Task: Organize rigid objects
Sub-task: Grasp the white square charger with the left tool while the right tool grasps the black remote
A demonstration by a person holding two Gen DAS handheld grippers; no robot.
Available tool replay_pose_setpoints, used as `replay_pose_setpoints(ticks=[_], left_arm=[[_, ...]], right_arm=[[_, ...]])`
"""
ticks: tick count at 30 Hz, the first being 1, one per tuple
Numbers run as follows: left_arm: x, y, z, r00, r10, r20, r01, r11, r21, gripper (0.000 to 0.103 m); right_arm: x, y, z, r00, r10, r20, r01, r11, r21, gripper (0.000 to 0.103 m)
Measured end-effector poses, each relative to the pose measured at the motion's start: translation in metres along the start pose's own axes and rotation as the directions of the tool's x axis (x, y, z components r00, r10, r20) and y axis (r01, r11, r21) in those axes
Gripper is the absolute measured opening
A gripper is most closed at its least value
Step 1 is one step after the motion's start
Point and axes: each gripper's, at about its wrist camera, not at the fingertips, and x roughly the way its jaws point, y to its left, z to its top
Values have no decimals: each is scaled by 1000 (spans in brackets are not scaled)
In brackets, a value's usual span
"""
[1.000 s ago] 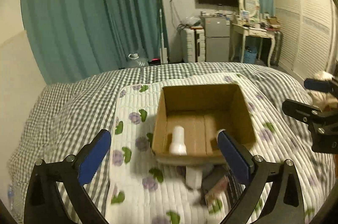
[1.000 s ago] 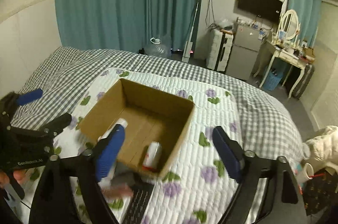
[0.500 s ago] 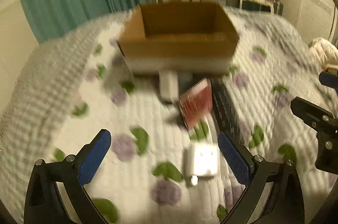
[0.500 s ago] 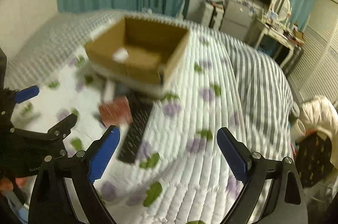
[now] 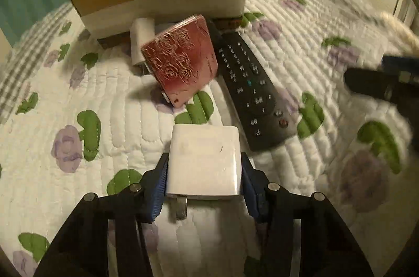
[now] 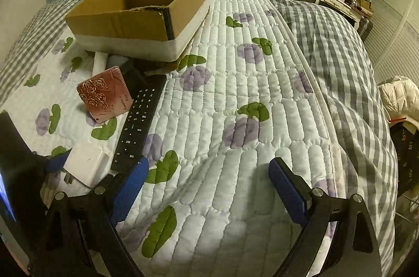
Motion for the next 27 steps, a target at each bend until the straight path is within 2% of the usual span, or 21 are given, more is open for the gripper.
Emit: replay_pose_setpoints(ticks=[1,5,10,15,17,18,19,21,23,24,27], left_arm=[[-3,6,3,1000,-8,8,8,1000,-19,51],[-18,31,15,996,70,52,-67,996,-64,51],[-30,63,33,992,91,88,-80,990,-119,51],[-36,86,39,990,105,96,-88,983,-163,51],[-35,91,37,991,106,86,-90,981,-175,51],[-35,93,35,992,101,77,-85,980,-179,51],[-34,95,34,994,91,68,-77,980,-183,51],[-33,95,32,995,83,63,-70,980,-187,51],[-35,95,29,995,83,61,-70,980,-189,51],[-37,95,28,995,81,62,-68,979,-191,51],[-42,93,28,995,79,64,-65,980,-189,51]], right_arm=[[0,1,0,1000,6,-1,-6,1000,-2,93],[4,7,5,999,38,-7,-38,999,-15,93],[18,34,25,998,45,-51,-49,996,-75,93],[58,69,51,986,89,-139,-104,989,-107,93],[81,81,58,987,45,-156,-66,989,-133,93],[90,85,59,986,30,-162,-53,988,-142,90],[99,89,58,984,34,-173,-58,989,-137,83],[107,94,54,985,33,-171,-58,988,-141,81],[100,96,51,990,35,-134,-56,986,-159,55],[94,96,49,991,52,-120,-72,984,-161,46],[80,88,45,995,55,-87,-67,989,-132,41]])
